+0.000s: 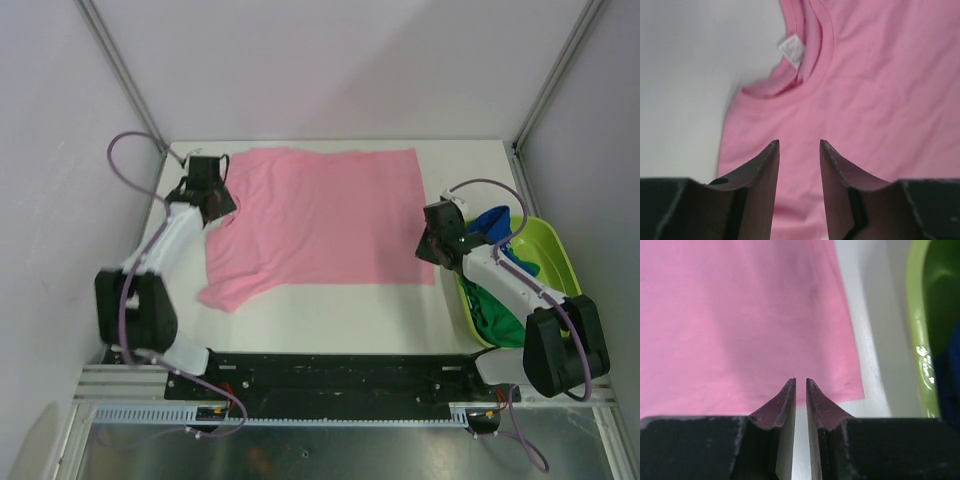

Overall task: Fold and stack the t-shirts
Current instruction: Flatten out the tshirt

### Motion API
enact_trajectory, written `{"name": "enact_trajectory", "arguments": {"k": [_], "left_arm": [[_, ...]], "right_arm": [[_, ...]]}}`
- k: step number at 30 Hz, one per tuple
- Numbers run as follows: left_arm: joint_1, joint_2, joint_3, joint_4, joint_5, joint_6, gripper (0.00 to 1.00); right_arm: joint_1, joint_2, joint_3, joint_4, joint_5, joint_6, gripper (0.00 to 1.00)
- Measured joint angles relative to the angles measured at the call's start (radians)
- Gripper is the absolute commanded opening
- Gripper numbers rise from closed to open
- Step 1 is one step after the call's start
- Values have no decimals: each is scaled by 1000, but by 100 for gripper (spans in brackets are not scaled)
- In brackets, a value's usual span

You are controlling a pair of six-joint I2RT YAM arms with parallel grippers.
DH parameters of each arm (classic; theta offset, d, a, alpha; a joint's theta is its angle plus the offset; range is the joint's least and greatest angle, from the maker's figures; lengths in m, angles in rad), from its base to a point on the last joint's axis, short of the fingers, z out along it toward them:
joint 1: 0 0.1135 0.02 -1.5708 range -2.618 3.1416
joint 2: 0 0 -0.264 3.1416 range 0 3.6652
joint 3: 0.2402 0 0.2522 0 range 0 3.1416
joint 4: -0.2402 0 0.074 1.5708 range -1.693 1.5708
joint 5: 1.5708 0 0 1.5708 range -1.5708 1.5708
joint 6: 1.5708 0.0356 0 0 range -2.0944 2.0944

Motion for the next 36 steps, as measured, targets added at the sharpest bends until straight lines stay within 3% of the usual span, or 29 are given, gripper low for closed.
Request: {"name": "enact_trajectory", "arguments": {"k": [5,10,17,25,28,33,36], "left_arm": [[51,354,254,34,4,30,40],[86,594,450,45,21,47,43],[130,793,634,42,27,89,45],[155,907,763,46,29,119,41],[156,933,782,47,32,123,36],[158,961,788,46,29,124,12],[159,974,819,43,26,131,3]], "right_arm": [[12,23,23,40,-53,-25,18],[20,78,51,57,-84,-49,18],[30,120,76,77,-113,-67,17],[46,181,80,103,-121,-67,17],[49,203,87,107,-122,-67,17],[52,225,95,109,-121,-67,16],[55,234,96,109,-121,-68,16]]}}
